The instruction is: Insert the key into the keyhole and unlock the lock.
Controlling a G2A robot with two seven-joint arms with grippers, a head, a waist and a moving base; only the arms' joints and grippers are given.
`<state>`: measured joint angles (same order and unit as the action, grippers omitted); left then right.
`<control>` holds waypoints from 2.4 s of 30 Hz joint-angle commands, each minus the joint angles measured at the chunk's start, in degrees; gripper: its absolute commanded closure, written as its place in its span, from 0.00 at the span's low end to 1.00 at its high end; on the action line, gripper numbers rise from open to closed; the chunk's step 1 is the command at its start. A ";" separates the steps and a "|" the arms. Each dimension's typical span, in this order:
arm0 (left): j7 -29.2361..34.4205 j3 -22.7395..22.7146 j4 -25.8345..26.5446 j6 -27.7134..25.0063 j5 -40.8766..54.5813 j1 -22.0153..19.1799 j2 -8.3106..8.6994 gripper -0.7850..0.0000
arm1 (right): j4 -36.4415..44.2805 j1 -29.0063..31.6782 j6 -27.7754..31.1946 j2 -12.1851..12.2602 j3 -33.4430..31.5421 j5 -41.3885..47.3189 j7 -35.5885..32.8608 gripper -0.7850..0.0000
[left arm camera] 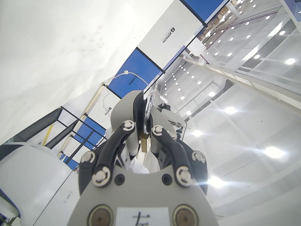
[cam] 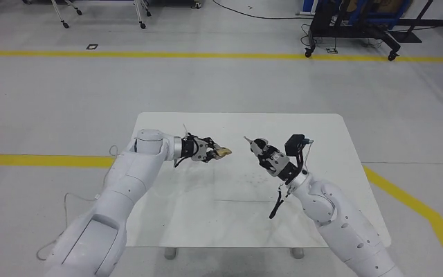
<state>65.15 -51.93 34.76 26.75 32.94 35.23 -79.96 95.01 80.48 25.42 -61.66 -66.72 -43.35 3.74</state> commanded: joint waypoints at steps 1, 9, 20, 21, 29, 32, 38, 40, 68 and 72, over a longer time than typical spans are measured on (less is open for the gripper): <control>-0.44 -0.08 -0.19 -0.46 0.25 -0.09 -0.07 1.00 | -0.23 -0.06 0.05 -0.01 -0.01 0.15 -0.09 1.00; -0.44 -0.08 -0.19 -0.46 0.25 -0.09 -0.07 1.00 | -0.23 -0.06 0.05 -0.01 -0.01 0.15 -0.09 1.00; -0.44 -0.08 -0.19 -0.46 0.25 -0.09 -0.07 1.00 | 6.24 0.16 1.13 1.39 -3.63 -19.35 -4.54 1.00; -0.44 -0.08 -0.19 -0.46 0.25 -0.09 -0.07 1.00 | 7.95 0.89 1.47 1.63 -4.17 -22.39 -4.73 1.00; -0.44 -0.08 -0.19 -0.46 0.25 -0.09 -0.07 1.00 | 17.78 0.92 6.94 2.86 -2.25 -48.04 -19.16 1.00; -0.44 -0.08 -0.19 -0.46 0.25 -0.09 -0.07 1.00 | 20.31 -0.69 6.71 2.59 0.76 -53.97 -25.45 1.00; -3.11 -0.55 3.67 -2.65 -0.34 2.18 0.29 1.00 | 22.30 -3.09 5.36 1.81 4.52 -57.52 -31.80 1.00; -3.39 -0.90 4.76 -2.46 -0.50 2.74 0.55 1.00 | 22.54 -3.51 5.56 1.63 5.38 -57.99 -32.81 1.00; -4.22 -1.65 10.55 0.67 -2.07 5.55 1.93 1.00 | 18.29 -8.58 6.11 -0.94 13.58 -65.76 -36.60 1.00; -4.46 -1.59 10.63 0.92 -2.05 5.56 1.96 1.00 | 18.70 -8.11 6.62 -0.97 13.39 -66.46 -36.38 1.00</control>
<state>60.73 -53.53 45.37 27.63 30.84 40.78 -78.01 113.66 72.26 32.01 -62.61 -53.25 -109.72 -32.69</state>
